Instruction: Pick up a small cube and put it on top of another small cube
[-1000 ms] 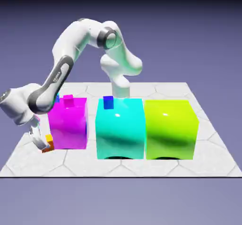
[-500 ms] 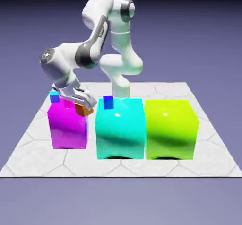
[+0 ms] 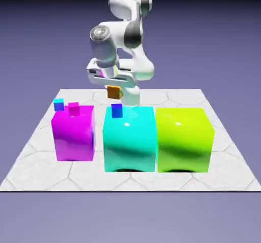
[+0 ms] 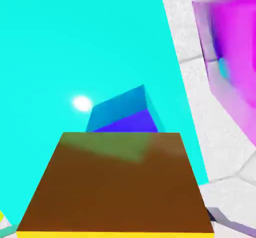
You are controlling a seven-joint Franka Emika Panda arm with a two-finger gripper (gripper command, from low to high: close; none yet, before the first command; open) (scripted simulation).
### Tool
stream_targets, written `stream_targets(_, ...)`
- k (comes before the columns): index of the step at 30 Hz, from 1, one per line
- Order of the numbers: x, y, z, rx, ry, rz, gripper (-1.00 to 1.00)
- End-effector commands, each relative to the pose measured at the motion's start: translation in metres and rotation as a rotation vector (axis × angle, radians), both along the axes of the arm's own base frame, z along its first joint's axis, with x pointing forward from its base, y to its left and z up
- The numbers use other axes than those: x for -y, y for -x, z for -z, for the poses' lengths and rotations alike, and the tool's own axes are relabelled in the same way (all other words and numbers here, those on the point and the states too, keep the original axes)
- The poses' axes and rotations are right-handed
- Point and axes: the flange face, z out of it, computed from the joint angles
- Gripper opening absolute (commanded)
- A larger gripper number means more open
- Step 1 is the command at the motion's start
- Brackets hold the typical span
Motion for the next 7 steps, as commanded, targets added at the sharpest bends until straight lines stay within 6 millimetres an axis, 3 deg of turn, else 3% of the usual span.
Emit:
stream_targets(1,-0.001,0.005,0.013,-0.001,0.002,-0.001,-1.0)
stream_targets(2,-0.001,0.005,0.014,-0.001,0.002,-0.001,-1.0)
stream_targets(3,-0.001,0.005,0.014,-0.001,0.002,-0.001,1.0)
stream_targets(4,-0.001,0.005,0.014,-0.001,0.002,-0.001,1.0)
stream_targets(7,0.003,-0.008,-0.024,-0.001,0.002,-0.001,1.0)
